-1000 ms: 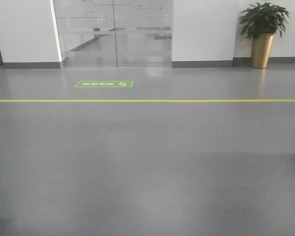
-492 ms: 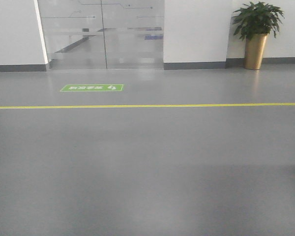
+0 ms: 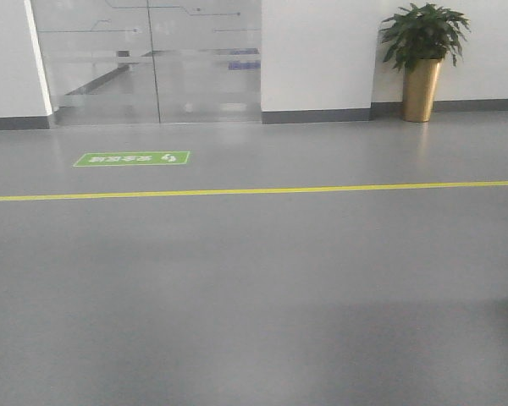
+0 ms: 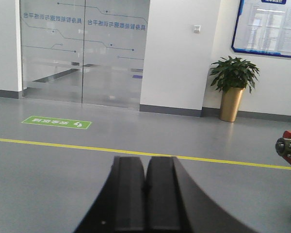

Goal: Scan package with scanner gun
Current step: 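Drive the base forward along the aisle past the blue bins, then turn the base to face the red table with the box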

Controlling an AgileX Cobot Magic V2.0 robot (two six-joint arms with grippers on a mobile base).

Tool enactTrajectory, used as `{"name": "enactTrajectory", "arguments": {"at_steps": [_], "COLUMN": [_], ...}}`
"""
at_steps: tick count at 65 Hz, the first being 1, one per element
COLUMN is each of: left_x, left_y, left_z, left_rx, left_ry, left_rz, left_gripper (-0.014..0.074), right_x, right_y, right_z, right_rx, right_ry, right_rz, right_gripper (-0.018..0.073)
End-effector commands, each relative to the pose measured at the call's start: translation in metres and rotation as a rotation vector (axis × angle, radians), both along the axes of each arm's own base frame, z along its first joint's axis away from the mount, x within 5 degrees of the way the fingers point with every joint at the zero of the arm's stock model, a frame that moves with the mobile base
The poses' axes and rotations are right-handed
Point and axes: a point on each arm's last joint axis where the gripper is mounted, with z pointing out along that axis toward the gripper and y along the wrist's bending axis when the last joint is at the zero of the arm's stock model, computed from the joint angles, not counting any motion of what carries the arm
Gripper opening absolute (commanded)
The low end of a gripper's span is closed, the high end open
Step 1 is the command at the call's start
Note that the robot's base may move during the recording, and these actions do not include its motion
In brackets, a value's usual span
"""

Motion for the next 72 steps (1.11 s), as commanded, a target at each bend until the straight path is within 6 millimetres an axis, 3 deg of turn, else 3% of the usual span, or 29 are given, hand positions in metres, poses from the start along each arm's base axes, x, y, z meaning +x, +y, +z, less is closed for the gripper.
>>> {"name": "enactTrajectory", "arguments": {"at_steps": [1,72], "left_x": [-0.0007,-0.0007], "left_y": [-0.0002,-0.0002], "left_z": [0.0027,0.0027], "left_rx": [0.002,0.002], "left_ry": [-0.022,-0.022], "left_rz": [-0.004,-0.004], "left_gripper": [-0.0111,-0.0111], "right_x": [-0.0005,-0.0005], "right_y": [-0.0002,-0.0002], "right_z": [0.0022,0.0022], "right_rx": [-0.006,-0.006], "right_ry": [-0.024,-0.024], "right_rz": [-0.004,-0.004], "right_gripper": [-0.0162,-0.0162]}}
